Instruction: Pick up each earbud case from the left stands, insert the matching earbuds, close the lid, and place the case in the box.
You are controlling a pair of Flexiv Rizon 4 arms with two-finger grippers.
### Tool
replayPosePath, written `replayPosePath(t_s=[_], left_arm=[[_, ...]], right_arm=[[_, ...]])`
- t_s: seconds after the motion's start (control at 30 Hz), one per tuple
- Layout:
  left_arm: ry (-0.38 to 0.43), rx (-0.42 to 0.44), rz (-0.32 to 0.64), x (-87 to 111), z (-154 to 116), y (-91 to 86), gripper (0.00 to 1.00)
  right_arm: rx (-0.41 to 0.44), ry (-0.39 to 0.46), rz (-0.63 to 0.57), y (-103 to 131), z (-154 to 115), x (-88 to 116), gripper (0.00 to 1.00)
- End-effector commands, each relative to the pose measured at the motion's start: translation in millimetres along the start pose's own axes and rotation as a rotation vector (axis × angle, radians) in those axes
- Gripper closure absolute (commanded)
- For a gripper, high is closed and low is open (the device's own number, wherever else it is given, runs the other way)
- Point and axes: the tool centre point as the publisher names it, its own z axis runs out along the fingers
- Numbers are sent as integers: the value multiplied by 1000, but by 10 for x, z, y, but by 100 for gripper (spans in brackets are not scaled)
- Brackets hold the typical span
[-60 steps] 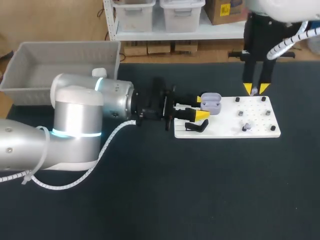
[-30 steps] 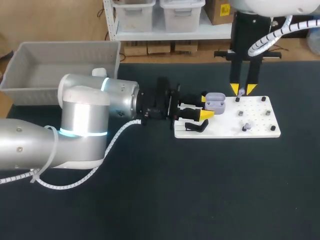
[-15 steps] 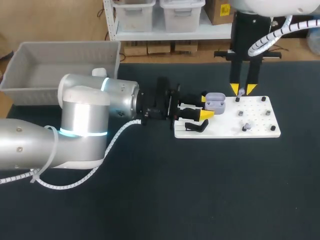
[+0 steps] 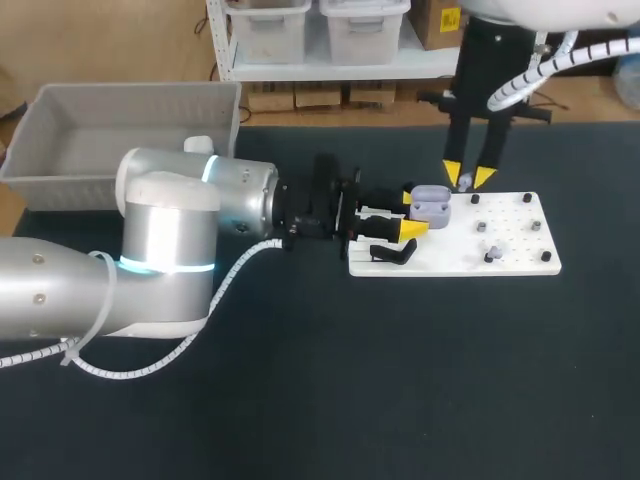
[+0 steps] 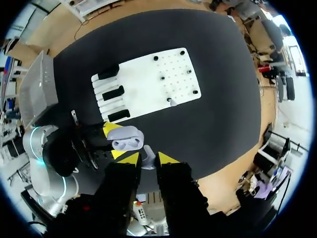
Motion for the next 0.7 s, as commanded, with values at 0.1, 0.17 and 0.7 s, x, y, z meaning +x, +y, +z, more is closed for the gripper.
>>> replayPosePath(t_s=[0.1, 0.17, 0.7], left_arm=[[-1, 0, 1, 6, 4, 7, 100], [-1, 0, 1, 6, 4, 7, 100], [-1, 0, 1, 6, 4, 7, 100]], right_arm=[[-1, -4, 71, 23, -8, 82, 100], [-7, 12, 93, 31, -2, 86, 100], [65, 66, 215, 169, 73, 109, 100]])
